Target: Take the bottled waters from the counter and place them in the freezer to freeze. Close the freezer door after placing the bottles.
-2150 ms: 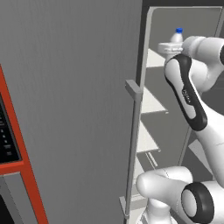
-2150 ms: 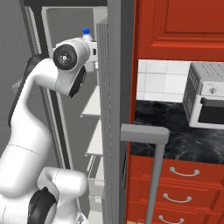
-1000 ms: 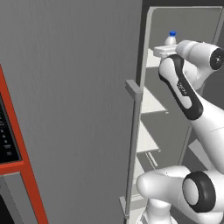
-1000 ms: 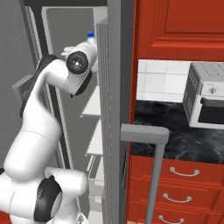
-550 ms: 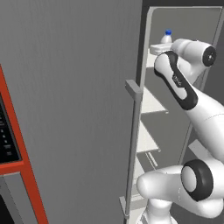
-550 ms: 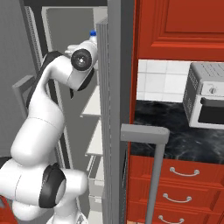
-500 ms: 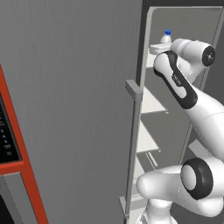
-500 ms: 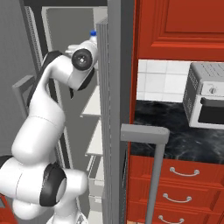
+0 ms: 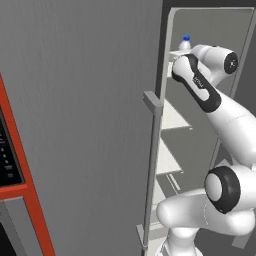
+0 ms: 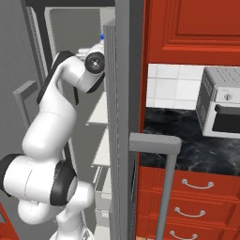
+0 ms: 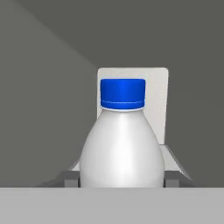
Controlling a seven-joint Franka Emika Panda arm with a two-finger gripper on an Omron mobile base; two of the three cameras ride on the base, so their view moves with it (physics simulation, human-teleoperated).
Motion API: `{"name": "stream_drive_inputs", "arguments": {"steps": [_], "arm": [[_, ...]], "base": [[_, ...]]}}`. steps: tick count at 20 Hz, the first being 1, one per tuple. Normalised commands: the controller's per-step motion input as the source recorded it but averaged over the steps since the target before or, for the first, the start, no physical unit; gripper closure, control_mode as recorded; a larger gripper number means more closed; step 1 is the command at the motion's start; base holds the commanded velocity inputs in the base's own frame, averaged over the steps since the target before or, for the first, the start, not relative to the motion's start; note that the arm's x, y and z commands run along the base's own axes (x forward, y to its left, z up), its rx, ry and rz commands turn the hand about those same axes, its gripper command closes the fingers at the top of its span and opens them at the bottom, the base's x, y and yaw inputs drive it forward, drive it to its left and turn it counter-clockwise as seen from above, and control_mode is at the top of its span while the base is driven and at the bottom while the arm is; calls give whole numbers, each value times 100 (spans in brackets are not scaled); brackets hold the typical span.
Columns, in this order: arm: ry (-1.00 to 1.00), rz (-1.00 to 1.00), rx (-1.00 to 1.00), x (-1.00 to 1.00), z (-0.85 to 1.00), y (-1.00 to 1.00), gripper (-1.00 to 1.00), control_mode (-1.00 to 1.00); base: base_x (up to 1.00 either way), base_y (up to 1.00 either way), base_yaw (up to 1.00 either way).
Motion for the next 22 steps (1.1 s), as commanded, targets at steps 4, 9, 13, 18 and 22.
{"name": "stream_drive_inputs", "arguments": {"steps": [4,9,13,18,22], "arm": [[0,2,0,26,-17,-1,100,-100],[0,1,0,21,-14,-3,100,-100],[0,1,0,26,-2,-1,100,-100],[0,1,0,33,-1,-1,100,-100],[0,1,0,27,-11,0,100,-100]], "base": [[0,0,0],[0,0,0],[0,0,0],[0,0,0],[0,0,0]]}}
